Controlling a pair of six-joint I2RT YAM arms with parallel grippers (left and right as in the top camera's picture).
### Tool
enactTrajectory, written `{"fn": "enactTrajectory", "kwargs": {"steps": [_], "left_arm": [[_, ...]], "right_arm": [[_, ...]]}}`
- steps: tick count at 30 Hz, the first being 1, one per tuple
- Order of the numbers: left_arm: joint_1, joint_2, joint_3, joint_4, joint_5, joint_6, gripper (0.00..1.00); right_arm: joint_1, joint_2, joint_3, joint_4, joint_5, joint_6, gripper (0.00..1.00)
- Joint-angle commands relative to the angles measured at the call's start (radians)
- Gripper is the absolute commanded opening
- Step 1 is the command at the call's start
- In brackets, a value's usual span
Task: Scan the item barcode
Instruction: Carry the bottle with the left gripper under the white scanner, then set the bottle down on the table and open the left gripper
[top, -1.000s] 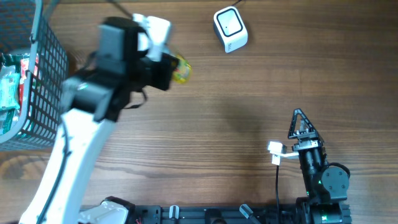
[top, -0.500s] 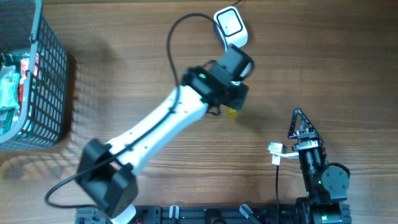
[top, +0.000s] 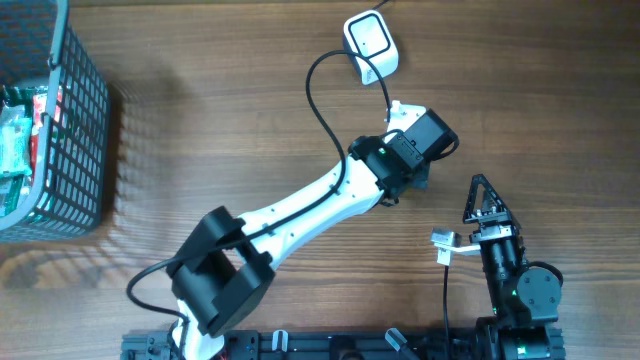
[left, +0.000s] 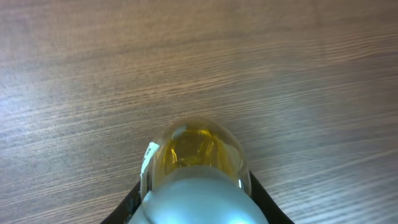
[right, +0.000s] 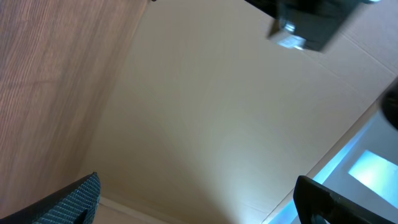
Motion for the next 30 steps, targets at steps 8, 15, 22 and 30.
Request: {"fn": "enactTrajectory", "kwargs": {"steps": [8, 15, 22, 30], "left_arm": [[-0.006, 0.027, 0.012, 0.0, 0.073, -0.027, 0.78], [-0.005, 0.005, 0.015, 0.005, 0.091, -0.027, 1.0], [-0.005, -0.152, 0.075, 0.071, -0.003, 0.096, 1.0], [0.022, -0.342, 0.075, 0.103, -0.254, 0.201, 1.0]], "right_arm": [[0.003, -0.002, 0.0, 0.002, -0.013, -0.042, 1.0], [0.003, -0.002, 0.0, 0.002, -0.013, -0.042, 1.0], [0.003, -0.002, 0.0, 0.002, -0.013, -0.042, 1.0], [0.003, -0.002, 0.0, 0.002, -0.013, -0.042, 1.0]]}}
